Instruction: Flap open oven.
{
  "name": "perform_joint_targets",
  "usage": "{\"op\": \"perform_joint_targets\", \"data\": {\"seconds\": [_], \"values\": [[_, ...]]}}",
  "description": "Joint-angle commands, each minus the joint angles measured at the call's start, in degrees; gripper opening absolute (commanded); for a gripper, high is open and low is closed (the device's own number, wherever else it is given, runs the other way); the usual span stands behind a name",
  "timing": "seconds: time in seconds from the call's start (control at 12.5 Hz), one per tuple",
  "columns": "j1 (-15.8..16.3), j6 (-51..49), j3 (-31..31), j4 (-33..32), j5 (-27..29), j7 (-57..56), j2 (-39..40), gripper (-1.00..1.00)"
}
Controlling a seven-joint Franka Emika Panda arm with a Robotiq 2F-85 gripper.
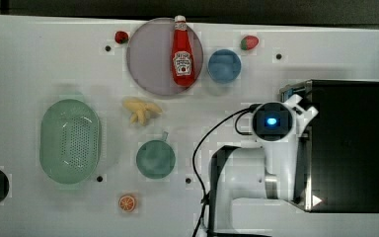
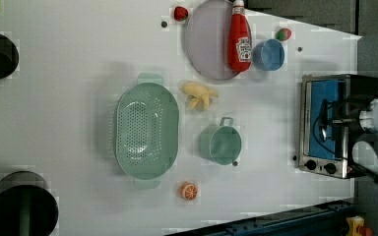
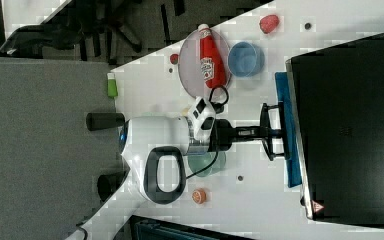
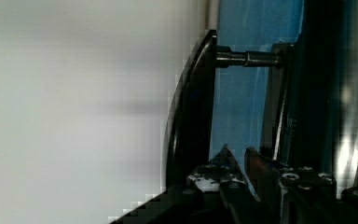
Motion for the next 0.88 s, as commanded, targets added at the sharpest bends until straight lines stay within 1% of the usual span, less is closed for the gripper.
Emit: {"op": "perform_joint_targets", "data": {"seconds": [0.08, 0.24, 0.32, 0.56, 0.88], "values": [[4.2, 0.1, 4.2, -3.0, -6.8, 15.0, 1.6, -0.65], [5.1, -0.6, 6.0, -2.9, -13.2, 22.9, 4.1, -0.65], [5.5, -0.7, 7.0, -2.8, -15.0, 26.2, 5.5, -0.65], [6.8, -0.7, 8.6, -1.4, -17.5, 36.3, 11.0, -0.65], [8.3, 0.7, 9.2, 2.6, -18.1, 37.7, 18.4, -0.65]]}}
